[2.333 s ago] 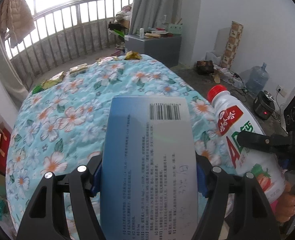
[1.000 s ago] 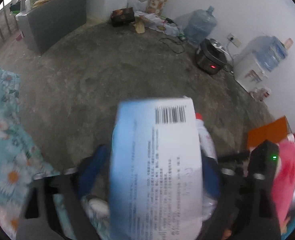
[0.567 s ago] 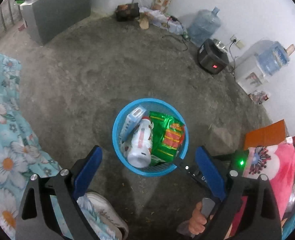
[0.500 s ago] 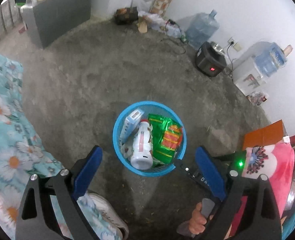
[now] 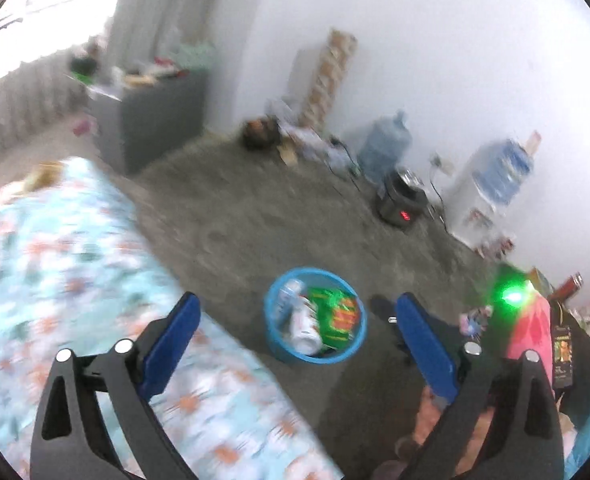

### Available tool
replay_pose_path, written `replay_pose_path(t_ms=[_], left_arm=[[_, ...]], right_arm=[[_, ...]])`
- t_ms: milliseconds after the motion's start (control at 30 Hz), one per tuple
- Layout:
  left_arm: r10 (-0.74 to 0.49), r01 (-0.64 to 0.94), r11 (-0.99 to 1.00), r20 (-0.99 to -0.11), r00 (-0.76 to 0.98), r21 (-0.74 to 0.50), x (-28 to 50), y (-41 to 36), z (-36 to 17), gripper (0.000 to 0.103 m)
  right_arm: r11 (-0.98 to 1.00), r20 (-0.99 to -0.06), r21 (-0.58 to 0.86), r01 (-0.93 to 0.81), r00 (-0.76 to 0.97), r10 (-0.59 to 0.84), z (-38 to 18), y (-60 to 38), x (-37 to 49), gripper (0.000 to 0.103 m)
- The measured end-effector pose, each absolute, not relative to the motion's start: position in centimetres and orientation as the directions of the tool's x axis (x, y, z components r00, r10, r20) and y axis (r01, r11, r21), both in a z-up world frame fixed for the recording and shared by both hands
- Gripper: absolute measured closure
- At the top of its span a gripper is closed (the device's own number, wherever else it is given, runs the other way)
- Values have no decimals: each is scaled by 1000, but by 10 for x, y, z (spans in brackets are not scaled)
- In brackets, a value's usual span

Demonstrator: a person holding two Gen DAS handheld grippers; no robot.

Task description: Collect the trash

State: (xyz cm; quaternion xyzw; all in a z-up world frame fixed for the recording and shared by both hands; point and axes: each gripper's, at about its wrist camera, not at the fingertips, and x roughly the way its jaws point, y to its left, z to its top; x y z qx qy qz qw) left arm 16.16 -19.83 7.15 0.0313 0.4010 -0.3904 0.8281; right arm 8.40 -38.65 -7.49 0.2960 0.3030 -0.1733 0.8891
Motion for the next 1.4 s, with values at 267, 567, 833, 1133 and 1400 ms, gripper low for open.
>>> replay_pose_path(t_ms=[267,567,833,1133,1400], left_arm=[[-492,497,849,-613,619,-180,110,-73,96,6],[-243,241,967,-619,747,-88,61,0,82,6],[-126,162,987,-674,728,-10,27,16,52,6],[-76,130,992,-789,610,5,11,8,11,6],[-46,111,993,-796,604,26,10,8,8,6]], right_arm=[[919,-541,264,293,834,-110,-2,-279,73,8],[969,-556,110,221,822,-124,19,-200,55,8],[979,-576,-36,201,797,-185,2,-160,25,8],[972,-674,-116,202,703,-226,-32,-147,11,8],[963,-707,-137,231,659,-258,-50,-149,-1,8]])
